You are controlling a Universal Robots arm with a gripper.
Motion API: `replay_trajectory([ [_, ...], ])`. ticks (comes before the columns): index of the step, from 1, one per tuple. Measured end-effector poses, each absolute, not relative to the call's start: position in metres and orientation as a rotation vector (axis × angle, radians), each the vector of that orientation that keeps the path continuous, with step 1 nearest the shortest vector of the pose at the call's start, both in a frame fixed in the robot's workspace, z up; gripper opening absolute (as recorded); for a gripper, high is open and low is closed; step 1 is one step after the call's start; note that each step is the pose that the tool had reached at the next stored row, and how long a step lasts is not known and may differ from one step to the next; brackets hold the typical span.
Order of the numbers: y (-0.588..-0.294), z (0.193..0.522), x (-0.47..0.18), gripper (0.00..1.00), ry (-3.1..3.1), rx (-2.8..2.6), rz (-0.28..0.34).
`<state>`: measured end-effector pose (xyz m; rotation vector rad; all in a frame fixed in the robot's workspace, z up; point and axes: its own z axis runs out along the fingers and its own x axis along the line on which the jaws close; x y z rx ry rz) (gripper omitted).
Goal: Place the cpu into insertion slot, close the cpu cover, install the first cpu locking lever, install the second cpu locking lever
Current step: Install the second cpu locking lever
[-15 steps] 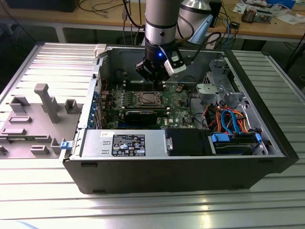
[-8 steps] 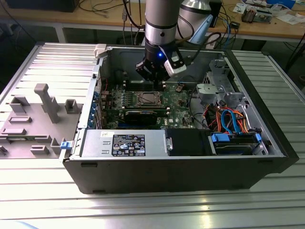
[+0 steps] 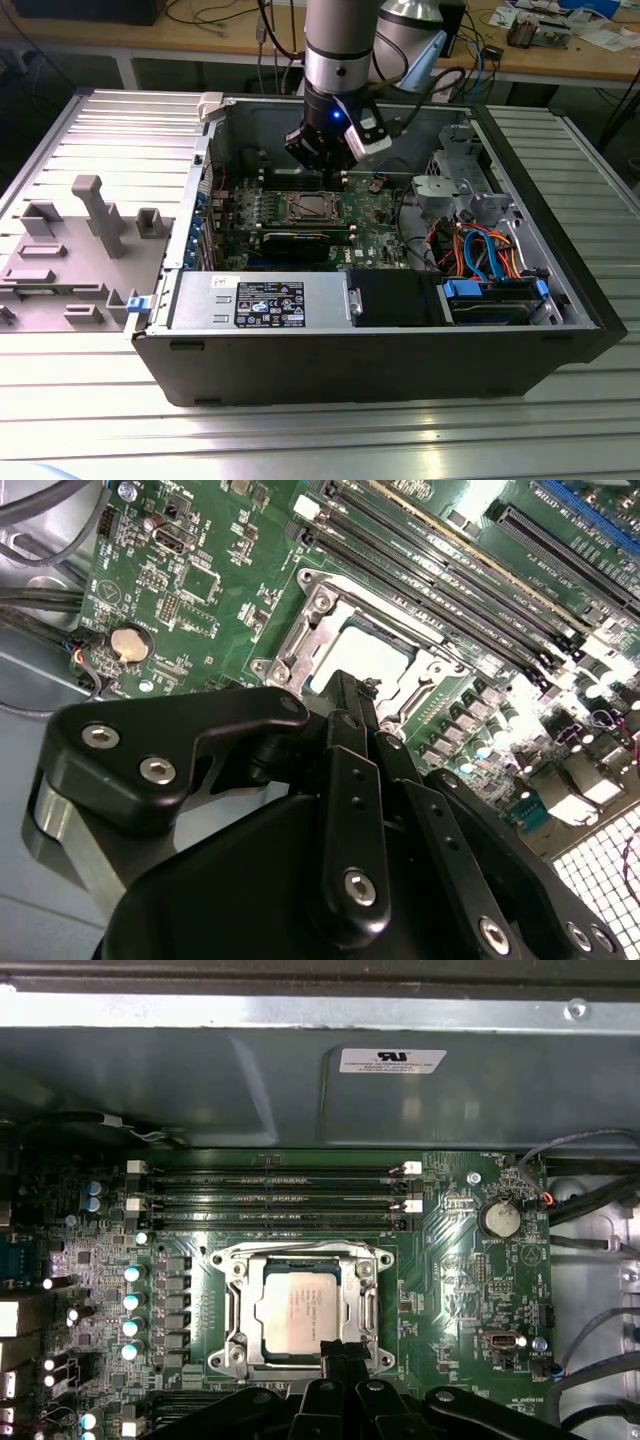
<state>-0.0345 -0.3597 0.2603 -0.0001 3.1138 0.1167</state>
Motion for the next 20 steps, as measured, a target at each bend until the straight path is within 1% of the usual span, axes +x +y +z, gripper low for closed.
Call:
replay_trajectory([
  [7,-0.373,0.26,-0.034,0.11,3.115,0.0,0.13],
  [20,-0.377,0.257,-0.035,0.11,3.121,-0.038,0.131],
])
